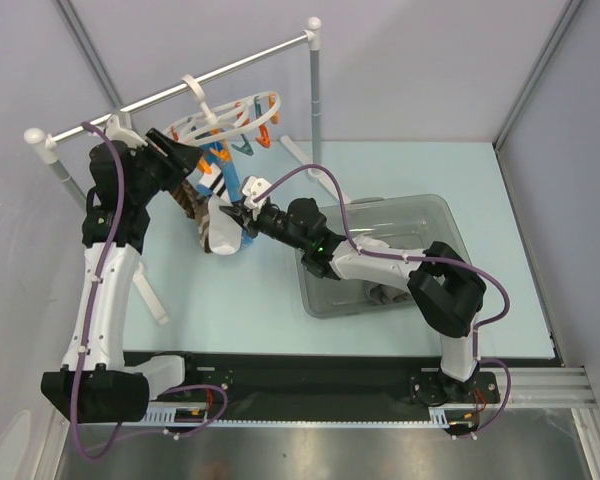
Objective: Remove the socks clipped to the hanger
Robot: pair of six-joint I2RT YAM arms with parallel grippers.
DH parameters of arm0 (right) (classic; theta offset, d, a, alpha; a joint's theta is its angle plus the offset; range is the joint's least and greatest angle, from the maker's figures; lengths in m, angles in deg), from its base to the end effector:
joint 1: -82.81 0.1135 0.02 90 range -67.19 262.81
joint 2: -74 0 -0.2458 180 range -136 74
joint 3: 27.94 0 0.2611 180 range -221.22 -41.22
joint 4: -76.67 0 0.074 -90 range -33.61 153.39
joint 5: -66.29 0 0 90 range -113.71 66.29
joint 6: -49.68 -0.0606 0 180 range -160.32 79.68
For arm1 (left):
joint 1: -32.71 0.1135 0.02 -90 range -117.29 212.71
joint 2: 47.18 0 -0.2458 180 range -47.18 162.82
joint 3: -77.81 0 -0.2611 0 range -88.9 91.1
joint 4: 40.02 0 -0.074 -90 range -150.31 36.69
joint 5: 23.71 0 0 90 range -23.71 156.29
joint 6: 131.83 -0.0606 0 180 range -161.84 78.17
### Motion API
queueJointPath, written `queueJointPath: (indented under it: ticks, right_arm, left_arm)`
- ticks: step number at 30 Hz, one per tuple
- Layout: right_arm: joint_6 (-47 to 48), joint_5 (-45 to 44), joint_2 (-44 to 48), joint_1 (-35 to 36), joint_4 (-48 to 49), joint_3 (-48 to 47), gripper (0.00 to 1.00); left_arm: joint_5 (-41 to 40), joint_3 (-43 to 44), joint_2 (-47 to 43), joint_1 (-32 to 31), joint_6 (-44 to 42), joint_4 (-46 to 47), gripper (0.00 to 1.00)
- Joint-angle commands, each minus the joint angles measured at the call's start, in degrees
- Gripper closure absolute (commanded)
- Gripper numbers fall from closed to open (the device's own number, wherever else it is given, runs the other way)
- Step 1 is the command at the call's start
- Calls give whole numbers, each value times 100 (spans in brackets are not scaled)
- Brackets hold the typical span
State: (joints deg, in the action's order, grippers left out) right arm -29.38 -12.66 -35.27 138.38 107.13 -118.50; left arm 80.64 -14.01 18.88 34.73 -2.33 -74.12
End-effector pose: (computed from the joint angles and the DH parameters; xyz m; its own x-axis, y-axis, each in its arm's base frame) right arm 0.2613 0.4017 0.2890 0.2868 0.0890 -0.9538 -0.8771 0.4247 -0.2241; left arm 0.2923 -0.0047 0.4089 -0.2925 -0.6269 -0.7221 0.0287 0.7490 -0.6619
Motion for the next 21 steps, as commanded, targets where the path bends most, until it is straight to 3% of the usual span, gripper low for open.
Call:
queueJointPath:
  ticks: [1, 5, 6, 9, 11, 21]
  right_arm:
    - [-83, 99, 337, -20, 204, -209, 100]
    - [-92, 99, 354, -20, 213, -218, 100]
    - [-101, 108, 354, -11, 213, -209, 100]
    - [-153, 134, 363, -11, 231, -192, 100]
    - [-188, 126, 363, -11, 231, -183, 100]
    - [-784, -313, 1047, -3, -101, 458, 100]
  left_arm:
    - [165, -19, 21, 53, 119, 333, 45]
    - [165, -1, 56, 53, 127, 350, 58]
    - [173, -1, 65, 44, 127, 368, 69]
    - [156, -10, 47, 53, 145, 377, 91]
    - [173, -1, 65, 53, 145, 377, 100]
    - [217, 95, 91, 53, 66, 280, 98]
